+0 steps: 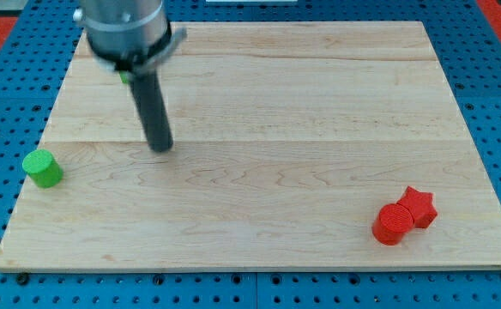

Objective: Move the green circle closer to the group of blocks

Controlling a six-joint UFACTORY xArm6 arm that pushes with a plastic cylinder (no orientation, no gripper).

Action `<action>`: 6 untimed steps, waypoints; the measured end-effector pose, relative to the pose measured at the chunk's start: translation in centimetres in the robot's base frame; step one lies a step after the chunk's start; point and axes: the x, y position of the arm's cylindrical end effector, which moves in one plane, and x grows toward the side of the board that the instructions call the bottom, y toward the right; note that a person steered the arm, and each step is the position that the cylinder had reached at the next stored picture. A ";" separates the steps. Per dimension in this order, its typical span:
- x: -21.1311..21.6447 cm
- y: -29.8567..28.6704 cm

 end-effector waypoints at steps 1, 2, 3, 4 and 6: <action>4.7 -7.0; 4.1 -14.7; 0.6 -15.2; -3.3 -15.2; -8.9 -13.3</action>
